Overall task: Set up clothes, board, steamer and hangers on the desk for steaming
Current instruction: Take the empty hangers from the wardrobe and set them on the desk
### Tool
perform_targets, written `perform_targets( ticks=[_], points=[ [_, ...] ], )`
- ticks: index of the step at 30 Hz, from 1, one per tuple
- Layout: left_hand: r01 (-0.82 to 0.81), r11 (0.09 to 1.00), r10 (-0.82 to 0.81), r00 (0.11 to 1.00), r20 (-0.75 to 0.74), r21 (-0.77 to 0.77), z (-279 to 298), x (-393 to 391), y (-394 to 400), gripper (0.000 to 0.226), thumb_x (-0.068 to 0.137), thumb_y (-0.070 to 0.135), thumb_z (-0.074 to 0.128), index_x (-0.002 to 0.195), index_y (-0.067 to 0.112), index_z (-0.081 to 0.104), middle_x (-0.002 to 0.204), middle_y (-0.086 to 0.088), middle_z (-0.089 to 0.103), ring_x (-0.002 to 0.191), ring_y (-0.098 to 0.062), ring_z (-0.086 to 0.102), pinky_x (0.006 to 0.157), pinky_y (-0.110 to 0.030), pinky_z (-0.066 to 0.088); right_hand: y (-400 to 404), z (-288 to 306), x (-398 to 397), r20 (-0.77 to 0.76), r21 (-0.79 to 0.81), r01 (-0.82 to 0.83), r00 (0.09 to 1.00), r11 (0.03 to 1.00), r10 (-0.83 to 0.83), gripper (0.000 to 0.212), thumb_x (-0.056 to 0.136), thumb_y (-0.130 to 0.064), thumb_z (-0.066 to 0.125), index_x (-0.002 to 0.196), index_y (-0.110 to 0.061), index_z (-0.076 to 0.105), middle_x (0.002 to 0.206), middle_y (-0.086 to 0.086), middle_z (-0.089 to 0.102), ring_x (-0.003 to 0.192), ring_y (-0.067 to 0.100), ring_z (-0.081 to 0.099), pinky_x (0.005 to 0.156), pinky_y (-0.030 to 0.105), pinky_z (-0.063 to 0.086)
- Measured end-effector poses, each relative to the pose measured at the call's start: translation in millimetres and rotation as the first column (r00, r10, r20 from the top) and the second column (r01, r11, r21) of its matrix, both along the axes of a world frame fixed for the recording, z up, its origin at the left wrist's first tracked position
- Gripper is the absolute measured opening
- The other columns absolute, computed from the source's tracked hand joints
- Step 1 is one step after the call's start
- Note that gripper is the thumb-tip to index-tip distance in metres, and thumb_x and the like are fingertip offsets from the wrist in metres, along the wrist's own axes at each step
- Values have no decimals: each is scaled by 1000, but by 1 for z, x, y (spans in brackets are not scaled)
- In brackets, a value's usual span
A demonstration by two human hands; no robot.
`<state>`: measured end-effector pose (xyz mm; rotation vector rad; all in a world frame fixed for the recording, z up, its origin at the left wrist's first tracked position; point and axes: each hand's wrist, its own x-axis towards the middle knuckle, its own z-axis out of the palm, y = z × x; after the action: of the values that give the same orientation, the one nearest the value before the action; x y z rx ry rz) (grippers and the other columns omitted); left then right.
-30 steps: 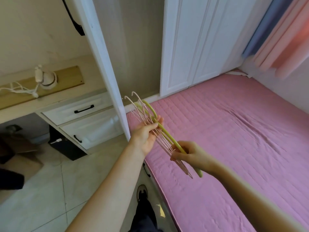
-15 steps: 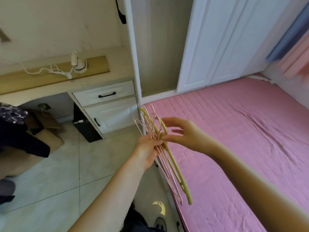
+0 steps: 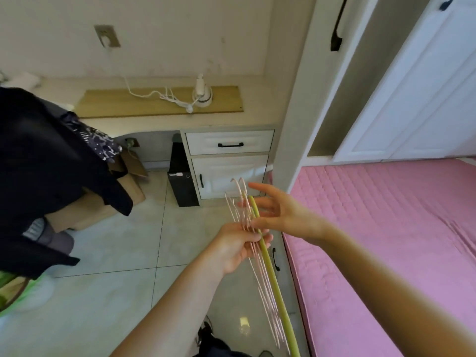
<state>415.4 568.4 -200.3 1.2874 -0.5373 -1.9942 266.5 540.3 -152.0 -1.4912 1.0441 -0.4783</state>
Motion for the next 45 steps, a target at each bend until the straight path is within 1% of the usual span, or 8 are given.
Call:
perform_targets(
  ticks=[6,10,16,19,27,33,37,45],
  points=[
    [-60,991,68,996,-59,119,-8,76,-23,26,86,-6,61,111,-9,58,105,-23,69,92,-32,70,81,-42,58,-28,1,78,75,-65,73,995,995,-68,55,87,-8,66,136,-22,45,91,11,74,92,25,71,89,33,53],
    [-113,988,120,991,-63,109,-14,114,-37,24,88,-6,59,111,-11,57,102,-23,69,89,-33,71,72,-38,60,-46,-6,114,67,-76,68,996,995,-63,52,88,-12,66,136,-19,46,100,9,74,97,21,70,96,38,51],
    [-209,976,213,973,-86,55,-18,149,-65,12,90,-12,51,99,-10,58,88,-19,66,74,-29,71,71,-39,60,-64,-22,141,-34,-102,154,987,983,-158,46,89,-32,64,131,-18,52,116,-6,67,107,4,63,101,31,48],
    [-237,971,239,970,-51,44,-20,160,-84,12,90,-11,51,95,-6,60,86,-17,67,74,-27,71,71,-40,58,-74,-33,145,-98,-29,164,981,986,-166,54,89,-45,58,133,-16,51,121,-4,63,110,8,60,100,35,49],
    [-304,951,306,951,-41,45,-16,169,-153,14,90,-8,52,101,-6,61,89,-17,68,75,-24,72,62,-33,59,-124,-53,151,-203,309,168,973,936,-107,44,91,-36,60,126,-10,52,114,4,65,100,15,66,89,30,55],
    [-329,944,328,944,-44,4,-10,144,-225,15,89,-10,52,102,-7,59,93,-18,67,79,-25,73,61,-33,58,-191,-49,141,14,633,68,995,771,-99,38,96,-26,56,119,4,56,110,20,69,99,33,68,89,43,55],
    [-291,956,290,957,-27,-47,0,127,-275,13,91,-10,50,100,-7,59,91,-17,66,79,-23,72,62,-32,58,-246,-47,123,84,676,7,993,737,-87,33,96,-25,56,112,3,62,100,17,70,91,28,68,86,40,54],
    [-179,981,182,983,39,-70,20,97,-362,16,91,-6,53,104,-14,59,98,-25,67,85,-27,70,71,-34,60,-328,-49,88,139,602,20,982,798,-130,21,96,-15,55,87,-4,71,70,7,58,60,16,51,58,26,45]
  ],
)
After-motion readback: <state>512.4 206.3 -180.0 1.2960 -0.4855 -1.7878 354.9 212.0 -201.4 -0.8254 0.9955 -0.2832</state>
